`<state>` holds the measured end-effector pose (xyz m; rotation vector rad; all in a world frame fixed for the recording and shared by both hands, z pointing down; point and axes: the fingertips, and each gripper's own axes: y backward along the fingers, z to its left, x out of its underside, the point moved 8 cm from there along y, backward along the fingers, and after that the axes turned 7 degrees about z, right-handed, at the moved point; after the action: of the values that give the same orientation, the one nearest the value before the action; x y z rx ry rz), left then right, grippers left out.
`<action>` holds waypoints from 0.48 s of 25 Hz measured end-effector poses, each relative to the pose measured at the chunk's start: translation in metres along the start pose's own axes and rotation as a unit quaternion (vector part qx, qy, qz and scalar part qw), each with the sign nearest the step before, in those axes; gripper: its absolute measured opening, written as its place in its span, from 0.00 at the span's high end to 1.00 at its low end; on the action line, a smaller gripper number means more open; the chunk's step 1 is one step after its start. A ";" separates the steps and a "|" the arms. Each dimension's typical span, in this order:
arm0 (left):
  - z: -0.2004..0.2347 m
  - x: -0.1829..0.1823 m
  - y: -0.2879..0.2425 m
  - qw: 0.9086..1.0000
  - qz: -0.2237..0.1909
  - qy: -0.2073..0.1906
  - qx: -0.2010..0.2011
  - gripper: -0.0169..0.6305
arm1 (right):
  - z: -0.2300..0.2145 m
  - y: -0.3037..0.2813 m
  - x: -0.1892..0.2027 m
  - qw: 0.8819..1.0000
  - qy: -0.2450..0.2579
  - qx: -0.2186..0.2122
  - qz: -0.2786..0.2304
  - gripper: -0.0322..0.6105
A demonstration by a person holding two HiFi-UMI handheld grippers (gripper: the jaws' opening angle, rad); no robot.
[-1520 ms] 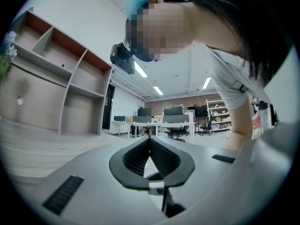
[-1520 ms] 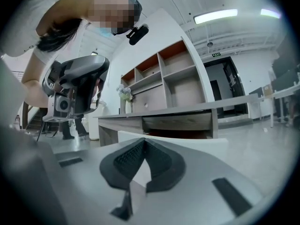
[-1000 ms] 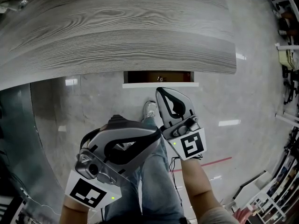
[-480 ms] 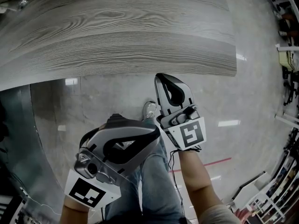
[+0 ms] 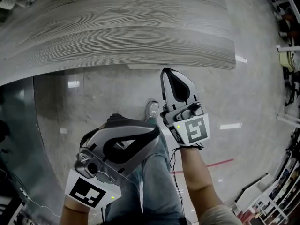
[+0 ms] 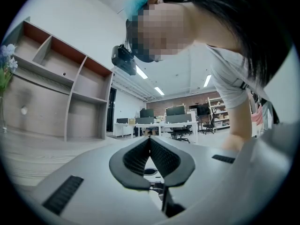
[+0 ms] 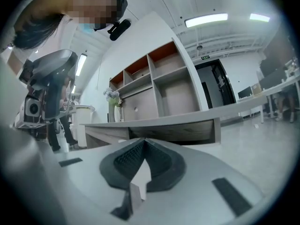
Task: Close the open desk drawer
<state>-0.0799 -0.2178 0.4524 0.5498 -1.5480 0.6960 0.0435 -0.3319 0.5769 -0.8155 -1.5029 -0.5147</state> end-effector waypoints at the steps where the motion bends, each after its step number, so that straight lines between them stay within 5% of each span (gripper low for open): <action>1: -0.002 -0.002 0.004 1.000 0.000 -0.001 -0.001 0.96 | 0.003 0.003 -0.003 1.000 0.001 0.001 -0.002 0.94; 12: -0.026 -0.070 0.042 1.000 -0.003 -0.019 -0.004 0.96 | 0.044 0.056 -0.083 1.000 -0.001 0.004 -0.006 0.94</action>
<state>-0.0842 -0.1742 0.3789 0.5638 -1.5828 0.6776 0.0527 -0.2787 0.4821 -0.8009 -1.5124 -0.5161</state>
